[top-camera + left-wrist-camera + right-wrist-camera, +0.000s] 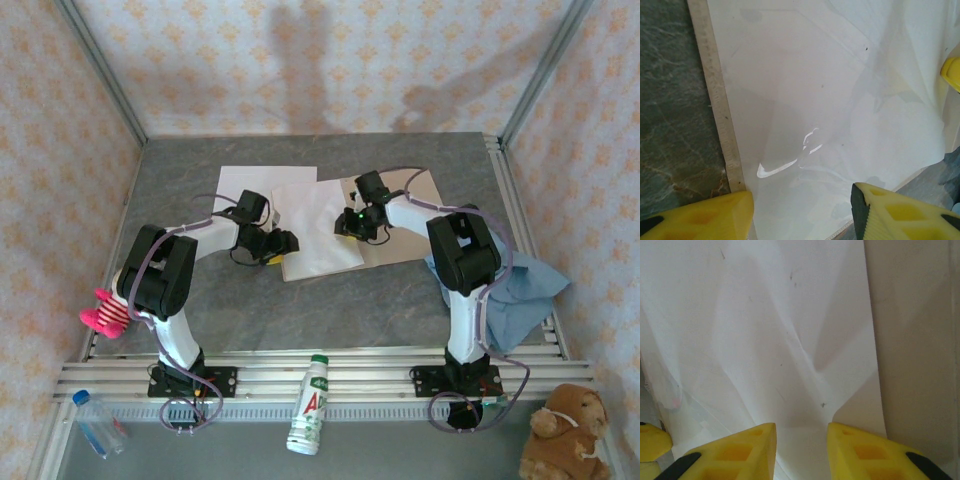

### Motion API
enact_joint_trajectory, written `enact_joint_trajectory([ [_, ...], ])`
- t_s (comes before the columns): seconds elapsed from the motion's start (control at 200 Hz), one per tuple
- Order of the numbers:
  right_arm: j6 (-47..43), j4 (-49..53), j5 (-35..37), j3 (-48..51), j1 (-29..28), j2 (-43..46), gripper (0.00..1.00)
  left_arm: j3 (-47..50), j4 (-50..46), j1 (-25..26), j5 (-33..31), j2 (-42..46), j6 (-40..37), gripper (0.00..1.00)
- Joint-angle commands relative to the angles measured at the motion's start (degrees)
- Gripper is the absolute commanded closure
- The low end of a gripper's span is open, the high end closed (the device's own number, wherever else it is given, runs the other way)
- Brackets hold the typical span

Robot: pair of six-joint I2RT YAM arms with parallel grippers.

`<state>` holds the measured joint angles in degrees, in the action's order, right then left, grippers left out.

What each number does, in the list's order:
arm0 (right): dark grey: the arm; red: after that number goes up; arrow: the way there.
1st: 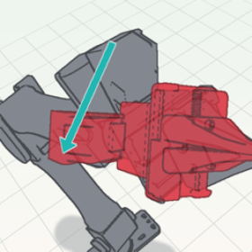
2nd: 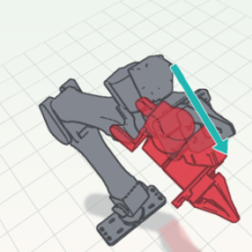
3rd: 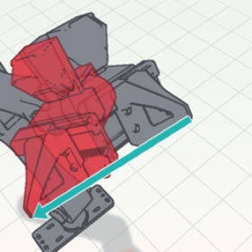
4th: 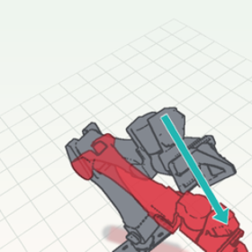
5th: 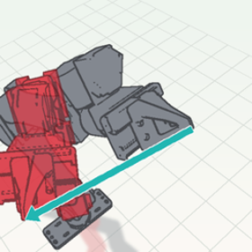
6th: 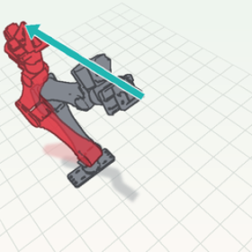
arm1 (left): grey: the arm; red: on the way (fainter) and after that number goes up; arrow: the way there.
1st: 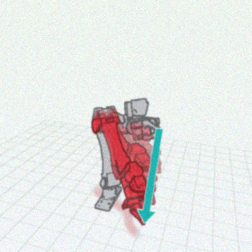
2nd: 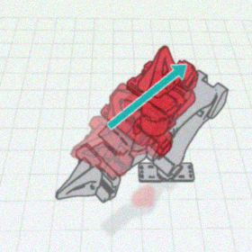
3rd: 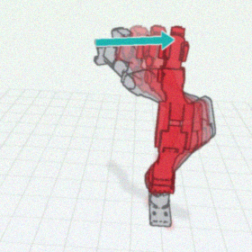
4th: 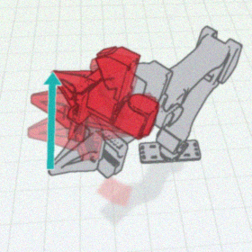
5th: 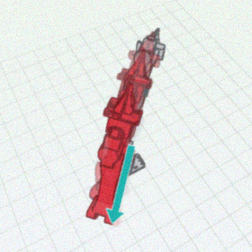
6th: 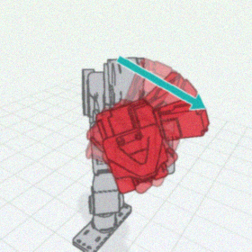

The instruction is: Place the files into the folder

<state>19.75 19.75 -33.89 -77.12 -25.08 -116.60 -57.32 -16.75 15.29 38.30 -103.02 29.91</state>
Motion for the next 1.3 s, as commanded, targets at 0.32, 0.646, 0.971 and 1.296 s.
enact_joint_trajectory([
  [0.32, -0.5, 4.9, 4.1, -0.8, -1.2, 1.1, 0.67, -2.0, -11.3, -0.6, -10.9, 7.1, -2.5, 0.36],
  [0.646, 2.8, 5.7, 4.2, -0.1, -1.9, 3.4, 0.67, -1.8, -12.4, -0.9, -13.7, 11.0, -1.5, 0.35],
  [0.971, 4.1, 5.4, 4.8, 1.2, -2.1, 3.4, 0.67, 2.6, -5.9, -0.6, -8.1, 9.1, 0.4, 0.49],
  [1.296, 5.3, 4.8, 5.1, 1.5, -2.5, 3.1, 0.67, 4.0, -1.9, 0.8, -5.9, 6.2, 2.8, 0.51],
])
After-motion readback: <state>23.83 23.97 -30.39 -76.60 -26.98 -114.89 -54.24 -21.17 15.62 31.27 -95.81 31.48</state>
